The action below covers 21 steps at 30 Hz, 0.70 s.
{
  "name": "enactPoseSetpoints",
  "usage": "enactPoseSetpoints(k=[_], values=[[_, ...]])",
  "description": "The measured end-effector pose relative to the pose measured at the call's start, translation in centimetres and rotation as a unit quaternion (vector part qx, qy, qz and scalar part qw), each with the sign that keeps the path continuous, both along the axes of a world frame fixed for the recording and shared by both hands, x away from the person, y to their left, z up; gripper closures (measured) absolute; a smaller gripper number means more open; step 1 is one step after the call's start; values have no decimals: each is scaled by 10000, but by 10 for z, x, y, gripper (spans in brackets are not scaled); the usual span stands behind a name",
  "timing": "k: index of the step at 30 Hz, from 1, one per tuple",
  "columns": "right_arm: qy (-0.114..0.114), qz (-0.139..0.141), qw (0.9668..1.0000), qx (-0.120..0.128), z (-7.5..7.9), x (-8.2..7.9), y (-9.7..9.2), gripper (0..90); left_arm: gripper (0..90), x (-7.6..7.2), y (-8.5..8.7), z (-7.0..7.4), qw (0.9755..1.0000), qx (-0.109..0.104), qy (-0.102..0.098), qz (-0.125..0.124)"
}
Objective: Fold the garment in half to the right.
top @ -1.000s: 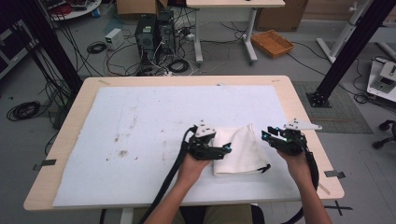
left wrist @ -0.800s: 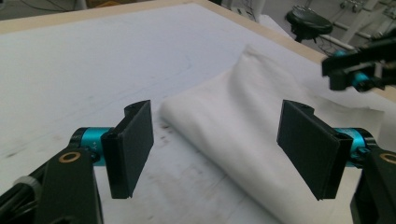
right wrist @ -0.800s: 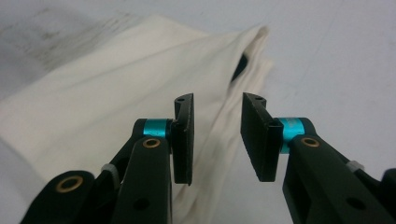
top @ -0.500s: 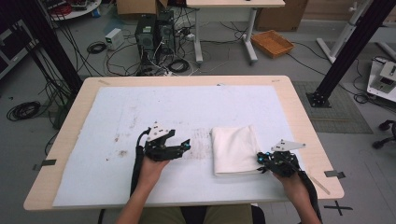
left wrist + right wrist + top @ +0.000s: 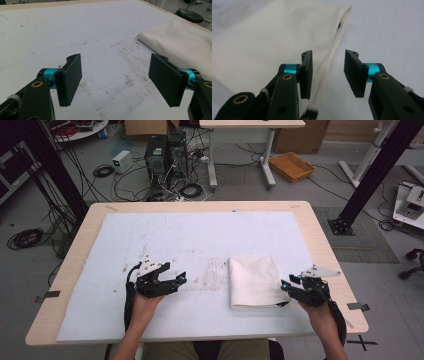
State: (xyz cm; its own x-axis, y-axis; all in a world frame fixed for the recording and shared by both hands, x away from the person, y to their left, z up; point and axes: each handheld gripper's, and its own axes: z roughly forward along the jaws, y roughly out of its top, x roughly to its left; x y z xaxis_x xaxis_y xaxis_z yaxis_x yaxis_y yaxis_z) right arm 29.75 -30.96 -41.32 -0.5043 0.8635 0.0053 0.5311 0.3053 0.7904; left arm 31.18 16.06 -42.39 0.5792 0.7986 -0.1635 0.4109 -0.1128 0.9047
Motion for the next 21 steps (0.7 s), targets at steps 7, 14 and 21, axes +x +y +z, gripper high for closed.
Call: enactPoseSetpoints(k=[7,14,21], values=[[10,487,9986,198,-3,60,28,623,262,1,5,-1,10000,-24,-21,37],[448,50,9988,-192,-23,75,22,580,240,0,13,-2,9999,-109,-67,65],[-112,684,9963,510,-11,30,6,458,239,-2,17,0,9996,-201,-169,71]])
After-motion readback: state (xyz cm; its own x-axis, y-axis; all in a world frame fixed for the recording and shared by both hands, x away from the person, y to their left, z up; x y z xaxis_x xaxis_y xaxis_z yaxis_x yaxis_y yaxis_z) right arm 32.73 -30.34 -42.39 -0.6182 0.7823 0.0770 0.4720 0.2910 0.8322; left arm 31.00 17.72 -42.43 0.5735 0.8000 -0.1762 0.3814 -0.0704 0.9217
